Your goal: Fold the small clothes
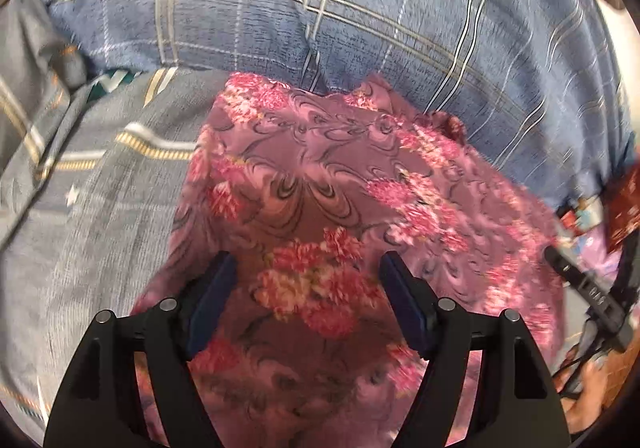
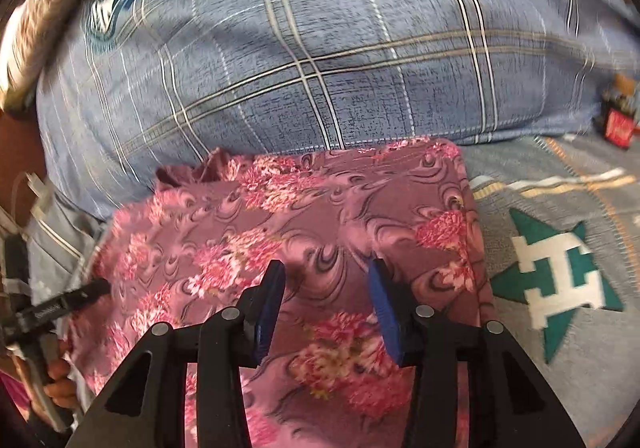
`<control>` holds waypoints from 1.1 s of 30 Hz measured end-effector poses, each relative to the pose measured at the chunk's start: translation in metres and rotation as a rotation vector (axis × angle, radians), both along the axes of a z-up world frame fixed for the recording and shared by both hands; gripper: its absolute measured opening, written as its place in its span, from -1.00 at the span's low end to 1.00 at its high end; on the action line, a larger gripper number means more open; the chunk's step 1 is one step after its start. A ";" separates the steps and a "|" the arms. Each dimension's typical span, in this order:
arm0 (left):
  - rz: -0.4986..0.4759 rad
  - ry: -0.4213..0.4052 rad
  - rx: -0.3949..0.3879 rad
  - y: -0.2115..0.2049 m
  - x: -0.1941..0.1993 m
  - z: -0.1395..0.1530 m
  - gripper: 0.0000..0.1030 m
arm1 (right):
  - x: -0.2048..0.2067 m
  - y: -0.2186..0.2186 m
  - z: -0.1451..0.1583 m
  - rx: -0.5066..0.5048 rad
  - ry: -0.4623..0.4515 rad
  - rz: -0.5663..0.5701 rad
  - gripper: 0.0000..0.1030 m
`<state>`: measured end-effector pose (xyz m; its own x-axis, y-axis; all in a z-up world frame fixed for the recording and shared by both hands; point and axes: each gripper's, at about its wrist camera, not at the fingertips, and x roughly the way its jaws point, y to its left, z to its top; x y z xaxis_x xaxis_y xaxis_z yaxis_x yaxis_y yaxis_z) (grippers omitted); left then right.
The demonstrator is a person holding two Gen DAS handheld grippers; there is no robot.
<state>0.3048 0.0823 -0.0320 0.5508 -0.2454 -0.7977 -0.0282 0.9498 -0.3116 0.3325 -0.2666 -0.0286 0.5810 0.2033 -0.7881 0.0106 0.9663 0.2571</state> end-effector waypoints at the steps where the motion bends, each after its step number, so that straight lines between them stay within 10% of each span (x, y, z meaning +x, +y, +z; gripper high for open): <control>1: 0.011 -0.004 -0.015 0.003 -0.005 0.003 0.44 | -0.003 0.003 0.006 -0.003 -0.007 0.010 -0.08; 11: 0.116 -0.075 -0.045 0.048 -0.043 0.015 0.45 | -0.061 0.101 0.033 -0.097 -0.058 0.229 0.13; 33: 0.334 -0.007 -0.177 0.173 -0.049 0.005 0.45 | -0.109 0.338 -0.018 -0.366 -0.089 0.767 0.50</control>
